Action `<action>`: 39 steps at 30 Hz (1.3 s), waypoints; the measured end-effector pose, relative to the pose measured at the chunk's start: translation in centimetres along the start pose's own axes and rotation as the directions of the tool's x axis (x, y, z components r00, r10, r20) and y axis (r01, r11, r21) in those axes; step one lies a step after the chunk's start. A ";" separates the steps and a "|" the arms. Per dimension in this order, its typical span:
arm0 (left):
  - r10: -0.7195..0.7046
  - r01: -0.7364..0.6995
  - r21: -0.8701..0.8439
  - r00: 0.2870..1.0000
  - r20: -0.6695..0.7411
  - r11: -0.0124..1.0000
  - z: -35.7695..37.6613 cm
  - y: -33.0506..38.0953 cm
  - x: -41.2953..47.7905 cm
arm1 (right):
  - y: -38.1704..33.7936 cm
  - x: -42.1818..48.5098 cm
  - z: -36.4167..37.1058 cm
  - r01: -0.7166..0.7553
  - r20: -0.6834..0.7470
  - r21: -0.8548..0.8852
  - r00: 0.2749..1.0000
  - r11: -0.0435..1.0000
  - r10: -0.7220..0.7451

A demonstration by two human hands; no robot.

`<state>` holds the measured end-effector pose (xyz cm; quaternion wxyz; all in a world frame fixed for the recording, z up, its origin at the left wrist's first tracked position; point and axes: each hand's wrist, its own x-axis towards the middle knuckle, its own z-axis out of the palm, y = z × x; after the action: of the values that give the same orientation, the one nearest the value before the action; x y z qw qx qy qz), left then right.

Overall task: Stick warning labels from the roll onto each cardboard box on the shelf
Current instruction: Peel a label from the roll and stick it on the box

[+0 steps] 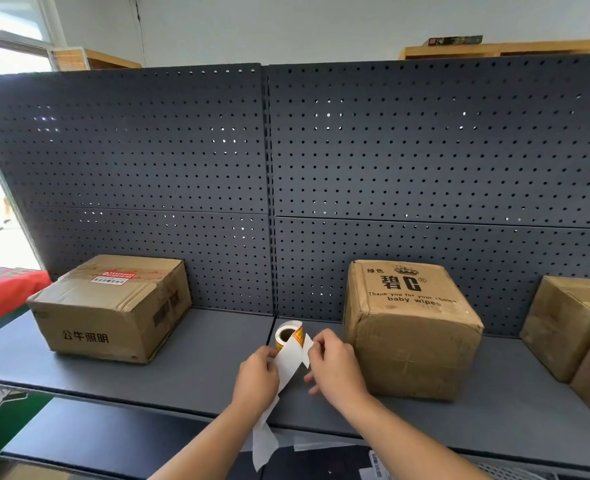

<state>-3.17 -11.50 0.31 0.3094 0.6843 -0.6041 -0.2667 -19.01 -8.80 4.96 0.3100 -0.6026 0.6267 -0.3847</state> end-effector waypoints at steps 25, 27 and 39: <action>0.032 -0.028 -0.742 0.999 -0.009 0.670 -1.3 9.0 -4.8 | -0.9 0.3 -2.4 0.331 -0.167 -0.182 0.918 0.926 -0.361; -0.031 0.090 -0.815 0.996 0.088 0.573 -1.6 10.0 -4.7 | -0.9 0.2 -2.5 0.354 -0.133 -0.213 0.913 0.911 -0.385; -0.106 0.157 -0.938 0.986 0.130 0.310 -2.2 10.5 -3.8 | -1.3 -0.3 -3.2 0.276 -0.104 0.142 0.959 0.951 -0.263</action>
<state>-8.94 -8.36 9.55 0.6134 0.4169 -0.2847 -0.6074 -21.08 -8.10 7.71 0.2738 -0.6401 0.5192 -0.4958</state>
